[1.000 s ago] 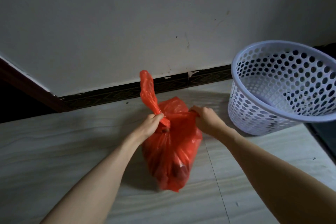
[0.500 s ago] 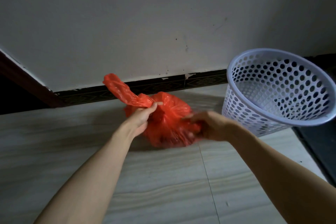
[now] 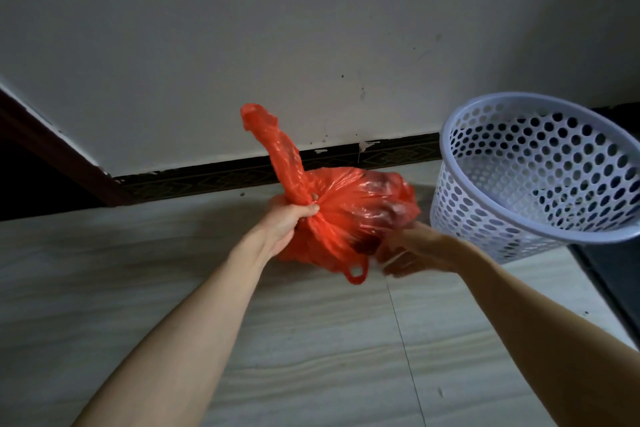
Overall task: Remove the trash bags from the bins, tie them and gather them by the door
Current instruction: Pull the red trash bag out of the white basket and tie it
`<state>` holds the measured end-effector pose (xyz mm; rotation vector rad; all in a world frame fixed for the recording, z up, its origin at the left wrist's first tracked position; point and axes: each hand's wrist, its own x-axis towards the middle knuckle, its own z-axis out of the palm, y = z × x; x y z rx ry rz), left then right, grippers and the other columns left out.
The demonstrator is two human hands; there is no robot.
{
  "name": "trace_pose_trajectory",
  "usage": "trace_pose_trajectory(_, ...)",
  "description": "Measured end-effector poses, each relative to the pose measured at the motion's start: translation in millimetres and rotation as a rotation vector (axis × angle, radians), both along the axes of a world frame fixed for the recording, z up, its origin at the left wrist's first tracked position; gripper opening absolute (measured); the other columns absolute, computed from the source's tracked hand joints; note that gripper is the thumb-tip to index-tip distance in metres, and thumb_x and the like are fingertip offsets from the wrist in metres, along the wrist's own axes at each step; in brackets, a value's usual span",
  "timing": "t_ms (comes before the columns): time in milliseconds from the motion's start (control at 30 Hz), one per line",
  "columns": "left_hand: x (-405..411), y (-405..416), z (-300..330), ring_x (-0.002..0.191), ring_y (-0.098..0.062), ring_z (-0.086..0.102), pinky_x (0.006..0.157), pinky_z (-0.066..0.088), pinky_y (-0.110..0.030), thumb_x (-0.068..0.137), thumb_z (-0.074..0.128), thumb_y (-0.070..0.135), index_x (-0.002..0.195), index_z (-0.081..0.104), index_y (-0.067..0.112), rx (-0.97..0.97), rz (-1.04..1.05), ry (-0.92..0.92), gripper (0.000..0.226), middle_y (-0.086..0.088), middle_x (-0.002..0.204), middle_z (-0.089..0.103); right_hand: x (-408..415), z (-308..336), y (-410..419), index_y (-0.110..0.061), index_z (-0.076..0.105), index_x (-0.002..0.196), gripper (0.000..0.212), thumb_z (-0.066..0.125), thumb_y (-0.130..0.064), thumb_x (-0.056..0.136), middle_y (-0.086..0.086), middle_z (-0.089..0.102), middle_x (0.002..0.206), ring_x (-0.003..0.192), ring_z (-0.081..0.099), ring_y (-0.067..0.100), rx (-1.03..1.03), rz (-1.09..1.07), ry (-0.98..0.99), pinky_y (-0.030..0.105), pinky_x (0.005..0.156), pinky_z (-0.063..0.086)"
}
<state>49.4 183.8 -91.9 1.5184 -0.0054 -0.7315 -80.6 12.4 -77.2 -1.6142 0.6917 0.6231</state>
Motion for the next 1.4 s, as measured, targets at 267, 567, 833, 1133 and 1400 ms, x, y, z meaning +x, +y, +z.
trace_pose_trajectory(267, -13, 9, 3, 0.076, 0.003, 0.057, 0.072, 0.046, -0.016, 0.081, 0.061, -0.002, 0.083, 0.055, 0.016, 0.359, -0.741, -0.596, 0.019, 0.012, 0.076, 0.061, 14, -22, 10, -0.007, 0.056, 0.123, 0.049, 0.044, 0.008, 0.079, 0.015, 0.058, 0.126, 0.116, 0.054, 0.031, -0.801, 0.092, -0.696, 0.034, 0.1, 0.039)
trace_pose_trajectory(567, -27, 5, 5, 0.067, -0.015, 0.052, 0.074, 0.034, -0.028, 0.072, 0.044, 0.03, 0.072, 0.045, 0.023, 0.455, -0.562, -1.315, 0.006, 0.002, 0.067, 0.057, 13, -36, 22, -0.027, 0.054, 0.12, 0.035, 0.051, -0.025, 0.086, 0.006, 0.054, 0.12, 0.116, 0.05, 0.028, -0.785, 0.28, -0.534, 0.045, 0.097, 0.039)
trace_pose_trajectory(833, -35, -7, 23, 0.065, -0.007, 0.06, 0.063, 0.037, -0.018, 0.082, 0.055, 0.018, 0.083, 0.051, 0.013, 0.417, -0.053, -0.902, 0.007, 0.008, 0.063, 0.06, 12, -27, 37, -0.018, 0.053, 0.113, 0.027, 0.04, -0.029, 0.092, 0.003, 0.057, 0.105, 0.102, 0.048, 0.023, -0.917, 0.275, -0.696, 0.035, 0.074, 0.044)
trace_pose_trajectory(1133, -19, -15, 17, 0.079, -0.013, 0.06, 0.073, 0.051, -0.017, 0.08, 0.051, -0.014, 0.077, 0.06, 0.01, -0.112, 0.015, -0.063, 0.026, -0.004, 0.084, 0.062, 7, -22, 38, -0.015, 0.062, 0.09, 0.032, 0.035, -0.028, 0.078, 0.003, 0.068, 0.077, 0.07, 0.062, 0.028, -1.12, 0.213, -0.729, 0.039, 0.068, 0.051)
trace_pose_trajectory(1400, -7, -19, 13, 0.057, -0.011, 0.055, 0.06, 0.047, -0.019, 0.078, 0.051, -0.001, 0.07, 0.06, 0.013, -0.203, 0.255, 0.031, 0.019, 0.006, 0.052, 0.061, 8, -15, 56, -0.015, 0.061, 0.09, 0.038, 0.036, -0.041, 0.08, 0.004, 0.065, 0.082, 0.076, 0.061, 0.025, -0.935, 0.355, -0.789, 0.034, 0.07, 0.044)
